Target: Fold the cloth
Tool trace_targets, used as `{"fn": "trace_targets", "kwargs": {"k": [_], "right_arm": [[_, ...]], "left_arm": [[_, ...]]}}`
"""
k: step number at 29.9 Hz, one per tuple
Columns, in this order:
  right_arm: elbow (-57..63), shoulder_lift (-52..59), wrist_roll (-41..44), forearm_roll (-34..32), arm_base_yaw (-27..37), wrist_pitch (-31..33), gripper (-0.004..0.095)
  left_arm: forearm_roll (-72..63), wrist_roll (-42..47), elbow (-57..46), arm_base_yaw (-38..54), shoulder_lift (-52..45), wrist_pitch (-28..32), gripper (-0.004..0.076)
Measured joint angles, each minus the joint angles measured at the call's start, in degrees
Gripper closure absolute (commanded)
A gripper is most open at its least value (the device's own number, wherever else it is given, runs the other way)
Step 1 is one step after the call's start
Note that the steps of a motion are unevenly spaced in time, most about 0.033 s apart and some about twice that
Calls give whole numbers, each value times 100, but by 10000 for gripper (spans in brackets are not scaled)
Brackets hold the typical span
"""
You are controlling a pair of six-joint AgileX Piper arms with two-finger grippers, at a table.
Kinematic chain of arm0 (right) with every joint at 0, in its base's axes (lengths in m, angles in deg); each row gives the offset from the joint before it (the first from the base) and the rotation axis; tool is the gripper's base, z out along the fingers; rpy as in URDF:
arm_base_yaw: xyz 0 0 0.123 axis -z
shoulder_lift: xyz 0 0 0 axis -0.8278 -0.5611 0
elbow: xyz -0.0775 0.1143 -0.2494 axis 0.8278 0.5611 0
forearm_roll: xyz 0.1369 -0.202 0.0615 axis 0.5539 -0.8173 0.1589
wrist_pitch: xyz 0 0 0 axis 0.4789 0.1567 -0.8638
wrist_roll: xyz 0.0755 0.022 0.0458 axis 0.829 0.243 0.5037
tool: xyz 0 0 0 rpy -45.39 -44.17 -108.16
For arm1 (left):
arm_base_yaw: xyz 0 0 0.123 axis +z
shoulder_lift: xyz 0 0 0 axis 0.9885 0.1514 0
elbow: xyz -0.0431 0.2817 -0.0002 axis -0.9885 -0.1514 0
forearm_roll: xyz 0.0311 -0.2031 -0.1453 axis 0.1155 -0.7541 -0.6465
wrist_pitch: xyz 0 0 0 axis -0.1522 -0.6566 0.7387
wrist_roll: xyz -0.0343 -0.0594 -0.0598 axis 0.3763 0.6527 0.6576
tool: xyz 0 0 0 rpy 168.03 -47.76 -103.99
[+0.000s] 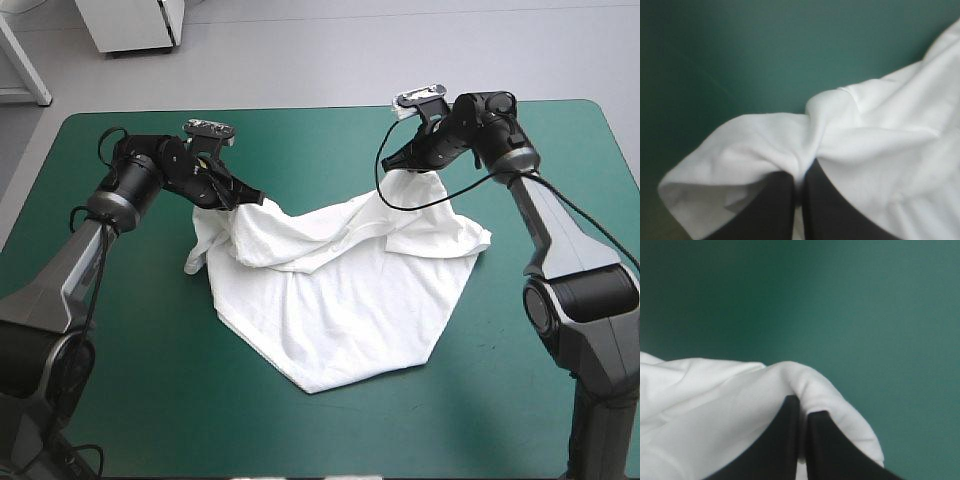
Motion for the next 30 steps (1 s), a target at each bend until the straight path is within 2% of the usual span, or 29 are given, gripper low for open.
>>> {"fn": "trace_targets", "kwargs": {"k": [4,7,9,11,14,17,21,23,30], "right_arm": [[-429,-653,0,0,0,-56,894],[-469,-943,-52,69,29,-37,750],[-469,-1092,-140,235,93,8,590],[-469,-1145,-218,395,184,41,423],[-482,-1145,-217,491,340,88,296],[-486,-1083,-212,514,474,305,306],[-486,-802,-188,670,600,748,306],[-475,-486,-175,741,618,939,306],[475,1134,-125,797,618,1117,306]], "left_arm": [[0,-83,0,227,533,514,731],[-1,-122,35,331,821,712,673],[-1,-216,140,359,963,720,573],[-8,-300,297,376,1061,726,415],[29,-396,548,382,1082,759,209],[424,-272,879,382,1082,474,164],[851,-102,1180,409,1047,-767,165],[820,-90,1101,434,911,-1204,165],[921,-37,197,440,-203,-1413,173]]}}
